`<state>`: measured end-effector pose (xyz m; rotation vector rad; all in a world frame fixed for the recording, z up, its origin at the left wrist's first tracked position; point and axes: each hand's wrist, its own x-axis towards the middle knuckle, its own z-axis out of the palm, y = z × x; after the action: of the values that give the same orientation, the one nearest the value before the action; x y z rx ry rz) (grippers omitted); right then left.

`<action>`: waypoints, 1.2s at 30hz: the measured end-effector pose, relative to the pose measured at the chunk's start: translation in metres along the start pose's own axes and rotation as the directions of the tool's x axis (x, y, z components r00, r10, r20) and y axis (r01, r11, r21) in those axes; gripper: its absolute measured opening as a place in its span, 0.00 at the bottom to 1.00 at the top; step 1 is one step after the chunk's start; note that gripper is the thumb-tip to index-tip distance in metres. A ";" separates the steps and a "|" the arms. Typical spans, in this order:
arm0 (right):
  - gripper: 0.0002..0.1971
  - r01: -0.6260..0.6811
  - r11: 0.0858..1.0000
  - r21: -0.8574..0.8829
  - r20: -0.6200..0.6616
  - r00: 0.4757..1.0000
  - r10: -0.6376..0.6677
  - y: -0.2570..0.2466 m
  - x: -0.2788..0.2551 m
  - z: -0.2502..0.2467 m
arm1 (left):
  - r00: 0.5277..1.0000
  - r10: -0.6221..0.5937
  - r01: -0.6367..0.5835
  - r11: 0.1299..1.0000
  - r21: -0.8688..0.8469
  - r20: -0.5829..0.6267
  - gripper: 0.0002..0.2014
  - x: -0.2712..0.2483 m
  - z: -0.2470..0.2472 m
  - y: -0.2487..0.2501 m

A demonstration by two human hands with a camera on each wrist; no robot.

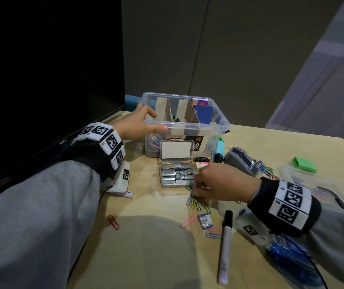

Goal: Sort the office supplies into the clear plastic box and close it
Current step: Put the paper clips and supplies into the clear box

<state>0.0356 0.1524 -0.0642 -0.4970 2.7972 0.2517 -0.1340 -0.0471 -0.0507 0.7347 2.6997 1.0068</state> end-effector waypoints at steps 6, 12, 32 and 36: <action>0.46 -0.099 0.995 -0.010 0.052 0.994 0.099 -0.023 -0.004 0.012 | 1.000 0.003 -0.003 1.000 -0.014 0.001 0.28 0.001 0.001 -0.001; 0.30 0.054 0.996 0.066 0.102 0.993 -0.060 -0.037 0.002 0.008 | 1.000 0.004 -0.004 1.000 -0.022 -0.007 0.29 0.002 0.002 -0.002; 0.04 0.175 0.975 0.139 0.076 0.980 -0.186 -0.013 0.011 0.000 | 1.000 -0.004 0.004 1.000 0.018 -0.006 0.26 0.005 0.001 -0.005; 0.06 0.169 0.949 0.266 0.004 0.984 -0.177 0.003 0.008 -0.036 | 1.000 -0.007 0.007 1.000 0.027 -0.002 0.30 0.002 0.000 -0.003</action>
<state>0.0180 0.1452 -0.0323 -0.6612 2.6817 -0.1502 -0.1371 -0.0478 -0.0524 0.7291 2.7207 0.9723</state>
